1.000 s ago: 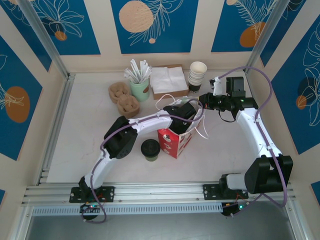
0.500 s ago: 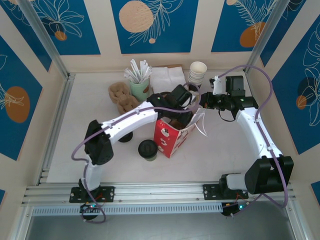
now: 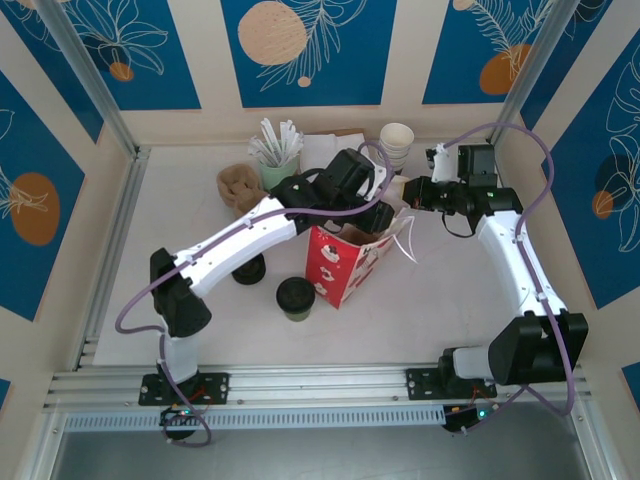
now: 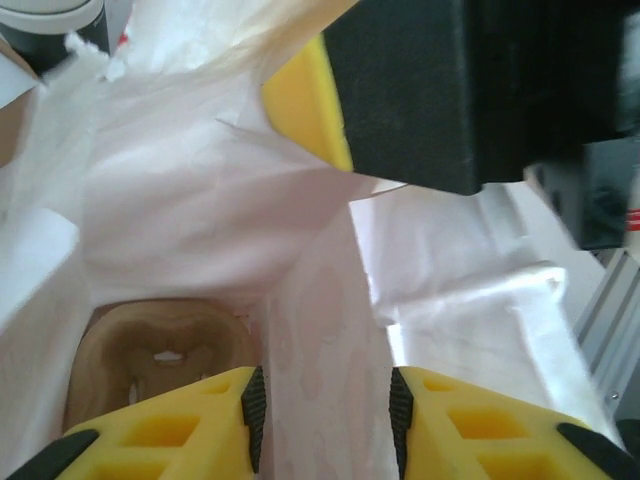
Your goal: Pack the takeout coffee
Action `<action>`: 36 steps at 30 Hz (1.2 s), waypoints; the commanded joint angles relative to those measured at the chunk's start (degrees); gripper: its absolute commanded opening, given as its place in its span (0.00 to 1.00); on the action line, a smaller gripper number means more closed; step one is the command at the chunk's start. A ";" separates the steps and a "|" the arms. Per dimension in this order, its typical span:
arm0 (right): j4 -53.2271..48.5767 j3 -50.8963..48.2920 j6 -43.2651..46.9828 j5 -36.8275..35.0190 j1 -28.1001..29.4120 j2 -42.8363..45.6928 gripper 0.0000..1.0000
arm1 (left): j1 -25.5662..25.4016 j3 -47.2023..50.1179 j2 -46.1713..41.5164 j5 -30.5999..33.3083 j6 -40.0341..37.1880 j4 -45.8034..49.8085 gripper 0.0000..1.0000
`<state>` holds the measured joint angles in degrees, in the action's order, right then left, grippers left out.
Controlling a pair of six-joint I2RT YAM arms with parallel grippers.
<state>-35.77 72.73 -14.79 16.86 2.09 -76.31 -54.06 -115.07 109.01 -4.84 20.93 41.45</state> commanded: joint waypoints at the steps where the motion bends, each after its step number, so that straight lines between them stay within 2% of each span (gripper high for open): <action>1: -0.90 2.32 1.23 -1.09 -1.01 -0.57 0.04 | 0.18 -3.42 -2.62 -2.84 -0.08 0.64 0.41; 8: -0.36 4.27 3.38 -0.35 -2.09 -1.83 0.05 | 0.18 -6.88 -3.46 -8.91 0.32 -1.46 0.44; 12: 1.78 3.56 8.48 2.71 -2.09 -0.94 0.05 | 0.56 -7.72 -6.60 -7.61 -0.31 -1.15 0.44; 15: 4.66 1.34 12.40 5.27 -2.09 0.96 0.04 | 1.64 -6.97 -9.98 -4.20 -1.42 0.00 0.45; 18: 7.49 -0.96 15.51 8.53 -2.09 2.86 0.03 | 3.25 -2.93 -14.88 0.98 -3.06 -0.40 0.46; 22: 9.35 -2.75 18.06 11.35 -0.52 5.11 0.03 | 6.33 7.71 -22.27 6.55 -5.29 -5.41 0.48; 27: 10.95 -5.87 21.77 9.17 3.54 8.75 0.03 | 10.79 20.47 -27.90 8.01 -7.03 -12.79 0.50; 31: 10.69 -7.18 21.44 7.24 5.07 10.38 0.03 | 12.70 22.56 -27.27 6.82 -8.42 -15.09 0.50; 36: 7.66 -7.45 19.21 5.71 6.64 10.84 0.03 | 13.40 18.58 -23.67 5.19 -9.13 -13.22 0.51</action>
<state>-26.15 66.08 4.75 23.59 7.77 -66.00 -41.39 -93.47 84.29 1.34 13.21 29.76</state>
